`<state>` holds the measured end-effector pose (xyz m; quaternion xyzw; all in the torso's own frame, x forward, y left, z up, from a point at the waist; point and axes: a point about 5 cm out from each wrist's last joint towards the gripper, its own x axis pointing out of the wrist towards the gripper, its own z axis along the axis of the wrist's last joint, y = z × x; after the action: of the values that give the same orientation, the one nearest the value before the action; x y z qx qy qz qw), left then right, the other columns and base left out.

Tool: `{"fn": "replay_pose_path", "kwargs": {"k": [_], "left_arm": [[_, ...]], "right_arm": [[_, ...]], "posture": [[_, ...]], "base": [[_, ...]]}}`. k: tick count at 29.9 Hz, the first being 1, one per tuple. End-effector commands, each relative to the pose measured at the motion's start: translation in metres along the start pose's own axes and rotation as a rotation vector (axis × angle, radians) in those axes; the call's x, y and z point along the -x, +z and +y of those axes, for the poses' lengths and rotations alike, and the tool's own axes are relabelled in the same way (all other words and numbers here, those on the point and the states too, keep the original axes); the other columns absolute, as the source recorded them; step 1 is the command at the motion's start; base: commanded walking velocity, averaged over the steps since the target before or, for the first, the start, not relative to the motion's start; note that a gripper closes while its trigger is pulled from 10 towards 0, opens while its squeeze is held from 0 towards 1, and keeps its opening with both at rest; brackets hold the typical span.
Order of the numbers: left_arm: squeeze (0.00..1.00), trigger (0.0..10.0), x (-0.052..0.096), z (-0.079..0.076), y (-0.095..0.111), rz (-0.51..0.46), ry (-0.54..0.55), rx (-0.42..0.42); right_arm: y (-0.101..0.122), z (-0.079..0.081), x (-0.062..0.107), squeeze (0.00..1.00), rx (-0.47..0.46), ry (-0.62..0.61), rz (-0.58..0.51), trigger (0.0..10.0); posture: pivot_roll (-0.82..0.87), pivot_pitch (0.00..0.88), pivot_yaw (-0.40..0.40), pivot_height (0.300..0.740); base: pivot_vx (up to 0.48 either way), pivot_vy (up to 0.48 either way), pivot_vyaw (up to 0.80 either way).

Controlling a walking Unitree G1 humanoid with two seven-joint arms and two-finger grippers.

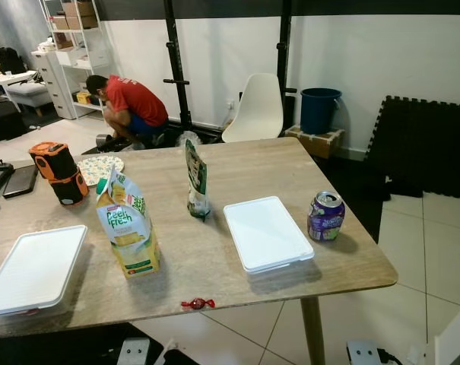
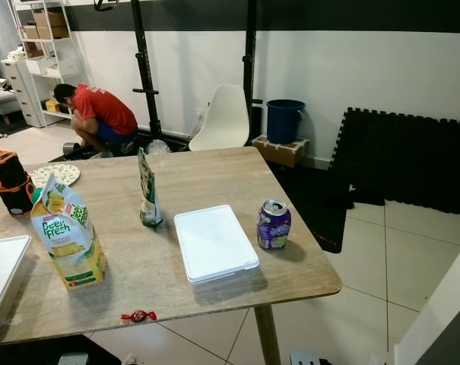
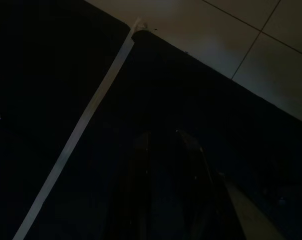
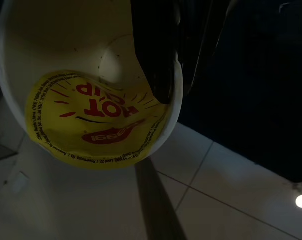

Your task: Restocking fridge

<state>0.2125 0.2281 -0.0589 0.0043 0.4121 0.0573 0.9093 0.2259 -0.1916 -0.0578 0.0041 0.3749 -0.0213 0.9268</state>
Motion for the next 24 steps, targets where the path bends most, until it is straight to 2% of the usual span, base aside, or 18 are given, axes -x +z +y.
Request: {"fn": "replay_pose_path", "kwargs": {"k": [1,3,24], "left_arm": [[0.00,10.0,0.0003,0.0039,0.0009,-0.002,0.009,-0.027],[0.00,10.0,-0.0003,0.0025,0.0029,-0.002,0.009,-0.035],[0.00,10.0,-0.0009,-0.0009,0.0012,0.021,-0.008,-0.044]], "right_arm": [[-0.0039,0.0006,0.0012,0.00,-0.020,-0.001,0.001,10.0],[-0.0049,0.0013,0.0014,0.00,-0.019,0.006,0.005,10.0],[-0.0044,-0.0038,0.0017,0.00,-0.013,-0.011,0.005,10.0]], "posture": [[0.01,0.067,0.064,0.740],[0.02,0.075,0.049,0.740],[0.01,0.063,0.074,0.740]], "base": [[0.000,0.000,0.00],[0.000,0.000,0.00],[0.000,0.000,0.00]]}}
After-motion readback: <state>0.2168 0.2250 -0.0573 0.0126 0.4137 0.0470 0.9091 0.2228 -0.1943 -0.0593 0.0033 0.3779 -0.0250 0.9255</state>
